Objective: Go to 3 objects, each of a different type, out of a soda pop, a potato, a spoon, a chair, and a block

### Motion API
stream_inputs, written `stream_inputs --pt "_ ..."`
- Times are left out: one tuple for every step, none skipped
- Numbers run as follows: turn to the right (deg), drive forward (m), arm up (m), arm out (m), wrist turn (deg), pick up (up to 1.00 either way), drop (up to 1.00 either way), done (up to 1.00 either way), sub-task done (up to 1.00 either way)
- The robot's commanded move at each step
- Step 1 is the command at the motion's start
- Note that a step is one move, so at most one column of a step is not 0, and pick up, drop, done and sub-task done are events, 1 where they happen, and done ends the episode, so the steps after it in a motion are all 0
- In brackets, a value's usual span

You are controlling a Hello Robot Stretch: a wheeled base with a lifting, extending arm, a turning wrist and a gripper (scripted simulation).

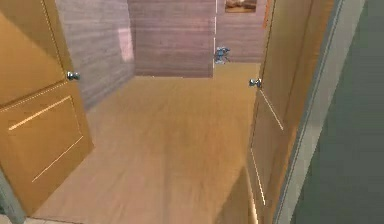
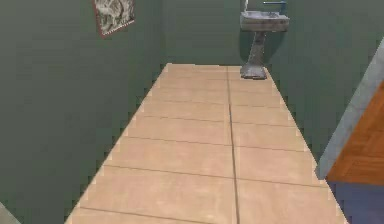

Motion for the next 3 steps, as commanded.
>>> stream_inputs --pt "-3.0 0.0 0.0 0.0 0.0 0.0 0.0 0.0 0.0" --pt "0.0 0.7 0.0 0.0 0.0 0.0 0.0 0.0 0.0" --pt "9.0 0.0 0.0 0.0 0.0 0.0 0.0 0.0 0.0"
